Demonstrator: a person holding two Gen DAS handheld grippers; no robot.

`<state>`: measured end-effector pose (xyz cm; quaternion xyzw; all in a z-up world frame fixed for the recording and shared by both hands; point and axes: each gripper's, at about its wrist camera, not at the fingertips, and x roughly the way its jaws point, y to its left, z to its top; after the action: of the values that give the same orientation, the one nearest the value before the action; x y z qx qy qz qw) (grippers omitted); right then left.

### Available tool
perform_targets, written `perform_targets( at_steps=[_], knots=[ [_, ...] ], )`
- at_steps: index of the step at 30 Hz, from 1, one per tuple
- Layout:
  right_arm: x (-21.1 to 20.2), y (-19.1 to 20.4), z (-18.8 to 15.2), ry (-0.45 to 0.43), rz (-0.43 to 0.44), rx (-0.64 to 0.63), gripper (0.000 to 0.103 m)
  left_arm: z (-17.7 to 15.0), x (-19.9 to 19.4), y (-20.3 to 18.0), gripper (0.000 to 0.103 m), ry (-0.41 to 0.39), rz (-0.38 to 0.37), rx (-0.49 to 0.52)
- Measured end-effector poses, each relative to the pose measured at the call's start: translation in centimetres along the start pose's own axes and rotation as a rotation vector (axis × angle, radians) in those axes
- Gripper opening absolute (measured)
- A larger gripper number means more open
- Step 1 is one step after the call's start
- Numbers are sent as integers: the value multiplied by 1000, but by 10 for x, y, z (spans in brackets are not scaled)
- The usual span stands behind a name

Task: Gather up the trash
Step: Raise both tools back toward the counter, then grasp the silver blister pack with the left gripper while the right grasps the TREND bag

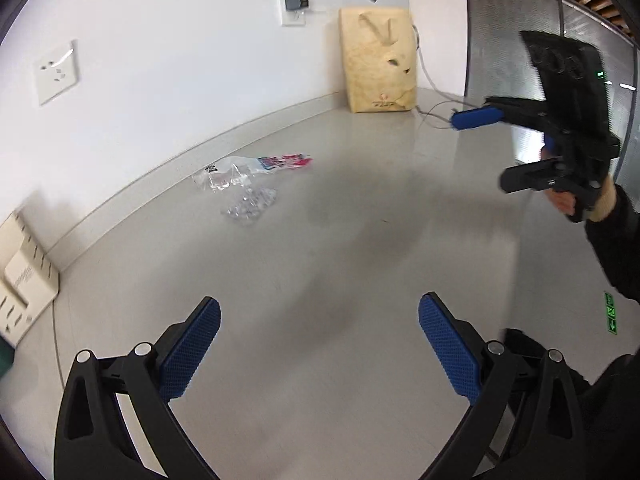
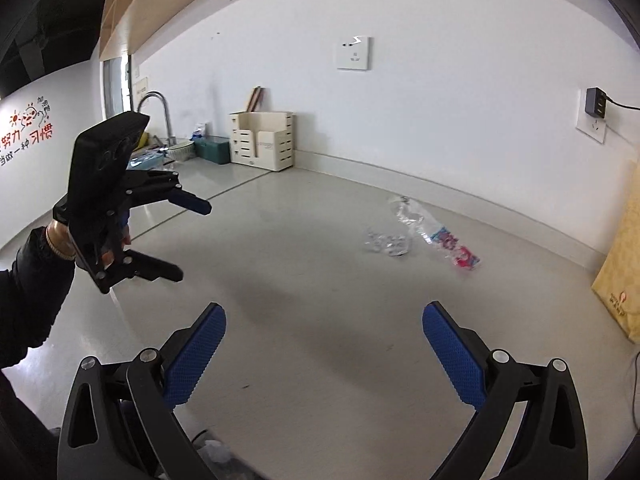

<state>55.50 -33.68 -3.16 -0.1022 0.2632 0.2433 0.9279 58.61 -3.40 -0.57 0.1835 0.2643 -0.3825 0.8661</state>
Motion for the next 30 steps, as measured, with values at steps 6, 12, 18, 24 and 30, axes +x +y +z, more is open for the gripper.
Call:
perform_targets(
  at_steps=[6,12,18,24,30],
  knots=[
    [33,-66,7,33,-21,51,99,21,72,38,99,94,-46,-41],
    [61,-108,13,58,-11,48,99,33,118,64,99,102,-67,-56],
    [107,-140,32,84,39,10,99,53,156,80,99,129,-44,-18],
    [169,-165,47,150,64,-84,99,64,192,107,99,156,-116,-53],
    [222,-191,57,245,173,-125,99,67,215,121,99,165,-137,-10]
  ],
)
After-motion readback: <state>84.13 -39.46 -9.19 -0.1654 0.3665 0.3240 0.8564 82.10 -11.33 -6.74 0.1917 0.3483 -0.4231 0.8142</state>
